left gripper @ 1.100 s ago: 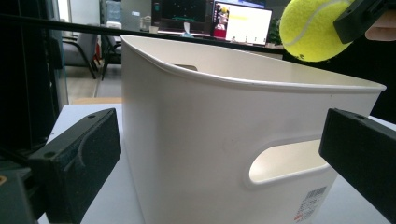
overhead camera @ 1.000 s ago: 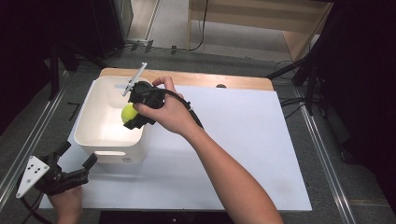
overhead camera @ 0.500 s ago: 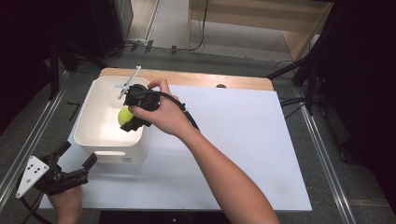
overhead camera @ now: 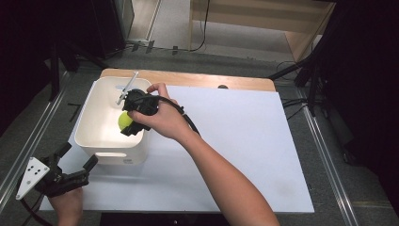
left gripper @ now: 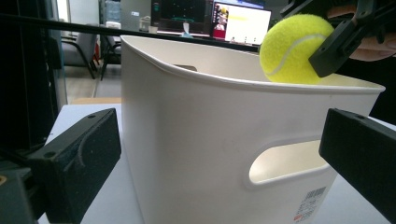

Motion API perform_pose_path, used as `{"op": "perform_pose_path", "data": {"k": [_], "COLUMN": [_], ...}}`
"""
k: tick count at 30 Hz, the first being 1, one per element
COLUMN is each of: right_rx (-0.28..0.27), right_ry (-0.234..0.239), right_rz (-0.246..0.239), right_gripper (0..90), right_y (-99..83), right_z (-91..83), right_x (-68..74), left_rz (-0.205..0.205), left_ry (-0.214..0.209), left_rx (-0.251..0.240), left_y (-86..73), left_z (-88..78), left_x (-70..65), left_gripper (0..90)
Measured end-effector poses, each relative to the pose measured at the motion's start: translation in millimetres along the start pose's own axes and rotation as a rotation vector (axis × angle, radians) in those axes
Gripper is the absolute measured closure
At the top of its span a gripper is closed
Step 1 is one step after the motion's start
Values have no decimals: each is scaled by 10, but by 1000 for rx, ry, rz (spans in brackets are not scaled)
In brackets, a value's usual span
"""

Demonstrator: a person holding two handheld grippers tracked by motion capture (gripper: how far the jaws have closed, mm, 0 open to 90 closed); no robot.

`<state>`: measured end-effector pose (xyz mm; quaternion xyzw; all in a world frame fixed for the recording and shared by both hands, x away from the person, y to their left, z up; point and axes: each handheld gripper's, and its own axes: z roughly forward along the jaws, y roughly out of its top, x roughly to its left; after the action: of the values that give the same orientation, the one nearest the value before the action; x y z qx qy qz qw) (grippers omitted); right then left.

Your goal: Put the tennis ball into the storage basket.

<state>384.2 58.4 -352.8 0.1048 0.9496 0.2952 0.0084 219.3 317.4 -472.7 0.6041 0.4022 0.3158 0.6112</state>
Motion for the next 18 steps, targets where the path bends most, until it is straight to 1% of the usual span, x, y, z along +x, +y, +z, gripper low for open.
{"op": "perform_pose_path", "data": {"k": [5,18], "right_rx": [1,28], "right_ry": [4,-3], "right_rz": [1,5], "right_gripper": [232,231], "right_y": [-9,-49], "right_z": [53,152], "right_x": [-3,-6], "left_rz": [0,-2], "left_ry": [0,1], "left_rx": [3,3], "left_y": [1,1], "left_z": [-2,-2], "left_x": [0,-1], "left_gripper": [0,0]}}
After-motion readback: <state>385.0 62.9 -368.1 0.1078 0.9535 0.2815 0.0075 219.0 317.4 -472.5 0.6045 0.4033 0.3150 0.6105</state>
